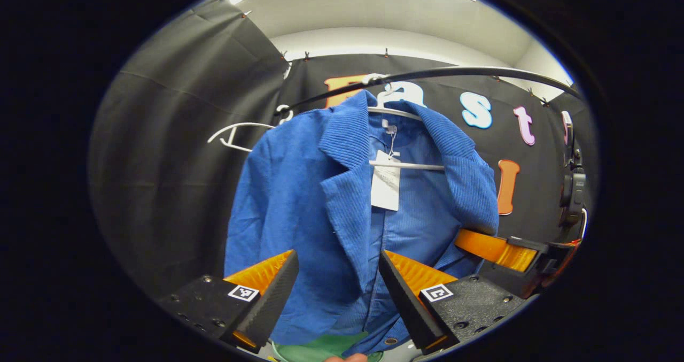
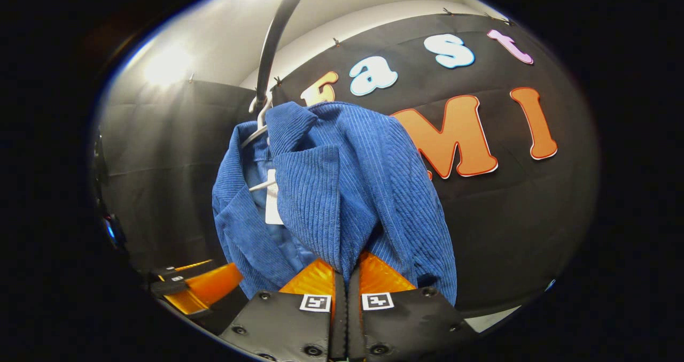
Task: Grasp the clothes on the hanger with both hands and then place them into the laundry hamper below.
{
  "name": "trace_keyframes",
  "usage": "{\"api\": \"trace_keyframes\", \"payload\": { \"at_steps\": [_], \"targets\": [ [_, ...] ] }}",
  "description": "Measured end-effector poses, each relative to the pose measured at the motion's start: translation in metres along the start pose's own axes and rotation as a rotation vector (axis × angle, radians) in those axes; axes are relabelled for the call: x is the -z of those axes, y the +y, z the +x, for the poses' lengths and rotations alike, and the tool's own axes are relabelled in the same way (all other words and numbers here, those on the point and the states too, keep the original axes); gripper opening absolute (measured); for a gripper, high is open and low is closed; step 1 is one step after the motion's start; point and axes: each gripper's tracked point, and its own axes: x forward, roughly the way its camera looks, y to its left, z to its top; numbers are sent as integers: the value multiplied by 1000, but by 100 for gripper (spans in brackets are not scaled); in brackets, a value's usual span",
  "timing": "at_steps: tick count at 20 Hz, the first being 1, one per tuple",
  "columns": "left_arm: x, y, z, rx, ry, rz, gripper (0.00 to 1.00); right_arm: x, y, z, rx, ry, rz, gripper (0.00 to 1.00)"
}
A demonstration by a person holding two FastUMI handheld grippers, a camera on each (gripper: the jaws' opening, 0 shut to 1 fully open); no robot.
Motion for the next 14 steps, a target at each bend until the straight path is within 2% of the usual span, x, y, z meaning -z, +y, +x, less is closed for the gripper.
{"api": "trace_keyframes", "payload": {
  "at_steps": [5,6,10,13,14],
  "targets": [
    [6,-9,35,47,-13,-75,92,-5,21,-25,-40,-23,-52,10],
    [5,-9,36,48,-21,-92,95,-7,26,-27,-48,-30,-69,11],
    [8,6,60,-17,-45,-134,95,-17,32,-47,-86,-44,-122,11],
    [3,16,68,-59,-72,-118,95,-26,38,-65,-118,-69,-146,10],
    [-1,17,69,-63,-90,-105,81,-29,38,-66,-128,-75,-156,10]
  ]
}}
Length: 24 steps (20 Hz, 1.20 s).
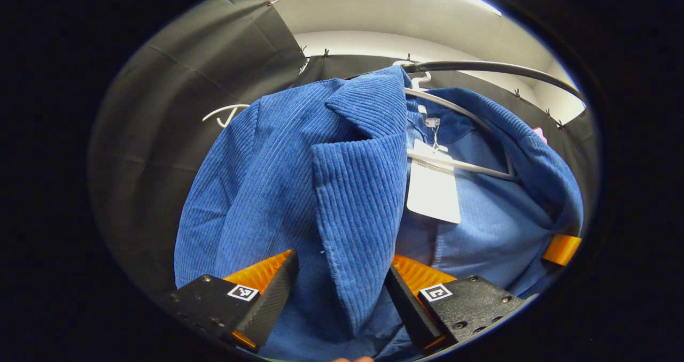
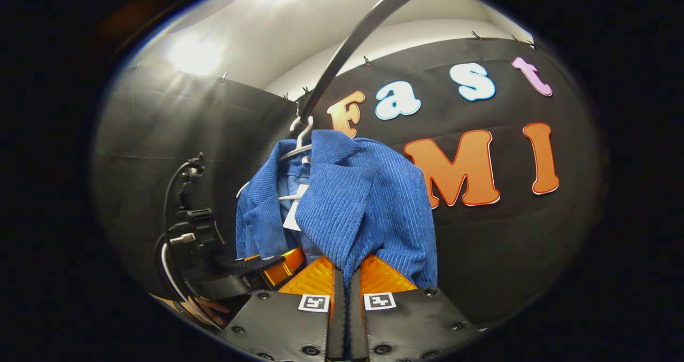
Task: Grasp the clothes on the hanger with both hands and then place them into the laundry hamper below.
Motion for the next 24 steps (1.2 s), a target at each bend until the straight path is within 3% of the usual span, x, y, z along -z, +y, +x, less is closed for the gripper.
{"api": "trace_keyframes", "payload": {
  "at_steps": [1,2,3,5,8,10,12,13,14,15,16,17,18,24],
  "targets": [
    [-6,2,0,-2,-15,13,67,0,-2,-2,-2,1,-4,10],
    [-12,11,0,-33,-31,32,52,3,-5,-1,-1,2,3,4],
    [-20,26,-5,-83,-50,51,38,5,-5,0,-7,5,17,4],
    [-38,32,-17,-58,-77,63,10,9,-6,4,-15,13,40,4],
    [-80,58,-44,-116,-165,150,6,16,-7,10,-20,24,59,4],
    [-117,75,-58,-193,-236,244,3,19,-13,16,-2,27,65,16],
    [-148,92,-69,-260,-281,294,6,19,-15,19,3,27,69,16],
    [-160,95,-71,-278,-297,311,6,13,-19,18,19,7,58,22],
    [-171,101,-71,-298,-310,330,6,3,-26,18,53,-29,34,16],
    [-180,107,-70,-317,-326,351,6,-7,-43,15,124,-72,2,16],
    [-190,112,-70,-338,-343,374,6,-12,-53,16,162,-96,-27,0],
    [-200,115,-69,-353,-362,395,6,-15,-59,15,188,-103,-50,0],
    [-212,117,-72,-369,-385,413,6,-18,-63,12,216,-108,-69,8],
    [-264,124,-44,-361,-443,476,6,-45,-82,3,347,-186,-116,8]
  ]
}}
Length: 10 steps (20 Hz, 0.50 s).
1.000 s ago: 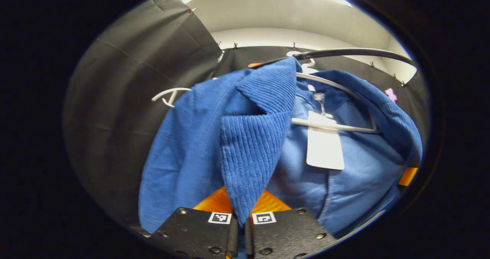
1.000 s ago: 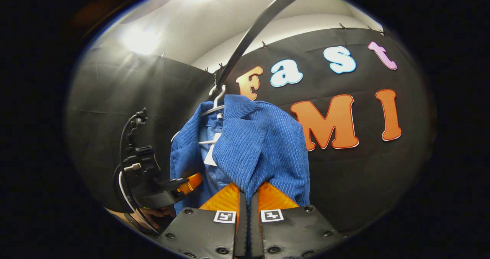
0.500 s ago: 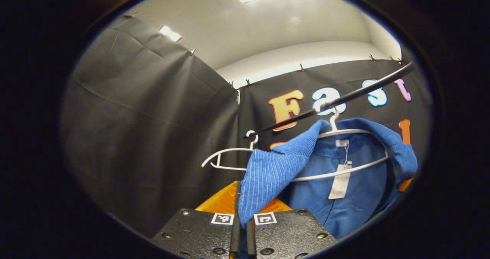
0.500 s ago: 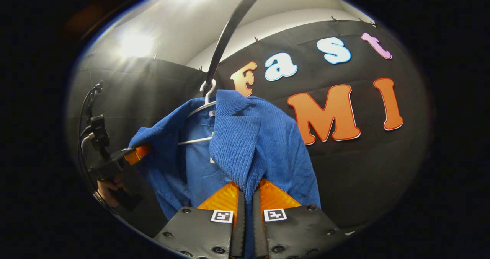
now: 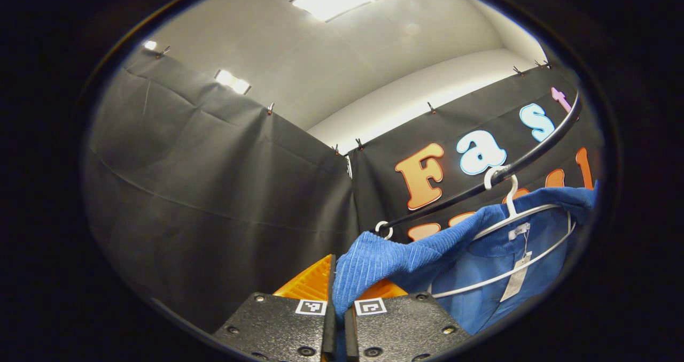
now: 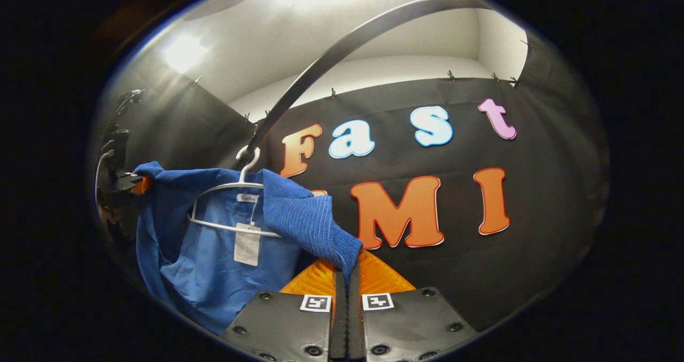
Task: Grasp the clothes on the hanger with both hands and then place them into the laundry hamper below.
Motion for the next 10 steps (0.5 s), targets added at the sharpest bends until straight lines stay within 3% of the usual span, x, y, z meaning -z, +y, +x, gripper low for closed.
{"api": "trace_keyframes", "payload": {
  "at_steps": [6,10],
  "targets": [
    [22,22,62,-57,12,-16,6,-29,-9,14,102,-75,-48,8],
    [70,-1,97,56,64,-81,6,-37,-10,3,228,-81,-68,8]
  ]
}}
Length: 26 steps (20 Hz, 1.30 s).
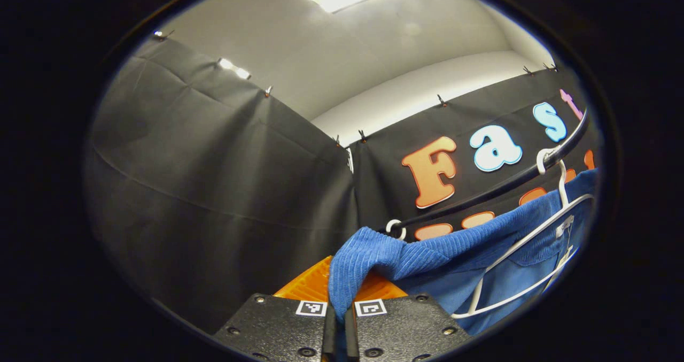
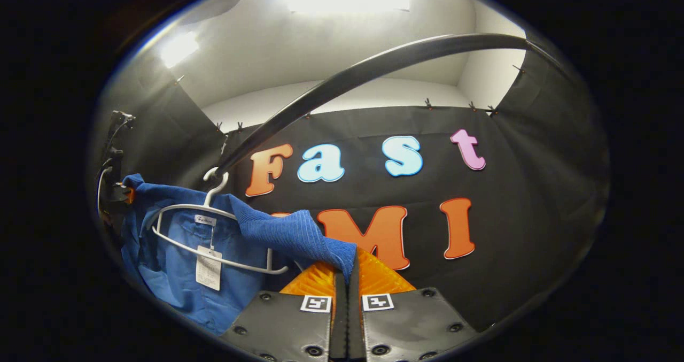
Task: Grasp the clothes on the hanger with both hands and then place them into the laundry hamper below.
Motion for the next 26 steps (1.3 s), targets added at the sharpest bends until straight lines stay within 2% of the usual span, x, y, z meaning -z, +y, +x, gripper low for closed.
{"api": "trace_keyframes", "payload": {
  "at_steps": [2,5,9,16,19,21,23,24,26],
  "targets": [
    [40,-5,20,27,60,-22,6,-2,11,-1,24,-5,-2,7],
    [97,-15,29,62,172,-139,6,-3,29,-2,35,2,-43,7],
    [143,-39,28,120,224,-130,6,-13,35,-6,45,1,-76,7],
    [222,-83,12,193,379,-262,5,-15,38,3,51,0,-93,7],
    [245,-98,10,230,419,-273,6,-15,44,4,46,-4,-119,8],
    [266,-96,20,206,457,-291,7,-18,50,5,41,-14,-140,7],
    [283,-96,28,167,506,-377,6,-16,58,8,17,-12,-150,8],
    [277,-89,19,159,498,-384,6,-13,58,12,23,-10,-163,8],
    [271,-87,16,168,460,-310,6,-12,58,11,41,-11,-173,7]
  ]
}}
